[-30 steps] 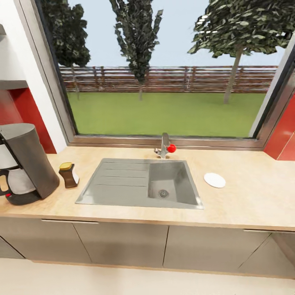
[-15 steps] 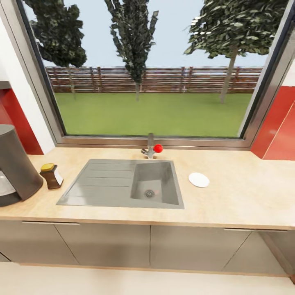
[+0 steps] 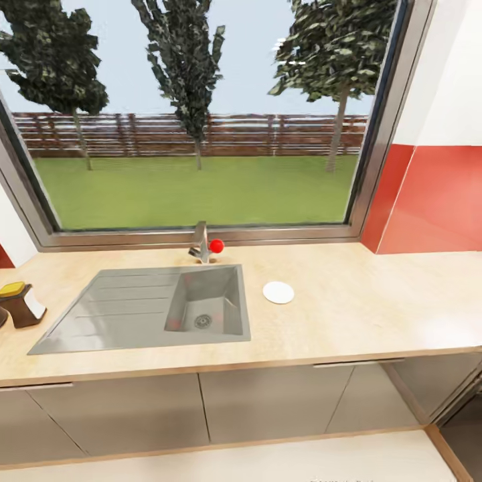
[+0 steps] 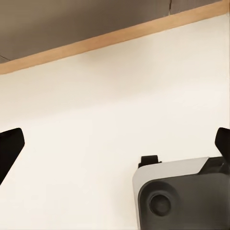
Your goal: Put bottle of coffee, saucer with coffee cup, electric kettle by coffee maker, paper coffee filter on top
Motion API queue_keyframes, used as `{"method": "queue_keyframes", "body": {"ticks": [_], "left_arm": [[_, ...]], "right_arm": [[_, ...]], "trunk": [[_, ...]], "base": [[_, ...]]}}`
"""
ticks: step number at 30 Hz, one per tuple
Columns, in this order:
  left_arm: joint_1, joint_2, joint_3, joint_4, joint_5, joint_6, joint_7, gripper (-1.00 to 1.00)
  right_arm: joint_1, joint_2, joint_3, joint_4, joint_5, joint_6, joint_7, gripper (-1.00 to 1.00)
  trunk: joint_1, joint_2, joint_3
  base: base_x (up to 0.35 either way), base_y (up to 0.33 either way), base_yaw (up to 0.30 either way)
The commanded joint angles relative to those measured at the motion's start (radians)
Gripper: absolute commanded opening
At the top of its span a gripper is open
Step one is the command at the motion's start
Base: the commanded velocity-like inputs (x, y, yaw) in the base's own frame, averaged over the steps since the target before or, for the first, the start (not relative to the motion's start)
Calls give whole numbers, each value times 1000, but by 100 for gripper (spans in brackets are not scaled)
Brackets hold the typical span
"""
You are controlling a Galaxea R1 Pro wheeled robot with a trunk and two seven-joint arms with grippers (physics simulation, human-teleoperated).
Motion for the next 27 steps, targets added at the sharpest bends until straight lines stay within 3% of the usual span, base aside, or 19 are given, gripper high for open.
{"method": "queue_keyframes", "body": {"ticks": [1,13,27], "left_arm": [[-1,1,-6,0,-9,-1,10,100],[-1,1,-5,0,-9,-1,12,100],[-1,1,-4,0,-6,-1,12,100]], "right_arm": [[-1,0,0,1,-7,-4,0,100],[-1,0,1,1,-7,-4,0,100],[-1,0,2,1,-7,-3,0,100]], "trunk": [[1,-2,-1],[1,-2,14],[1,-2,30]], "base": [[0,-274,-224],[0,-264,-224],[0,-78,-223]]}}
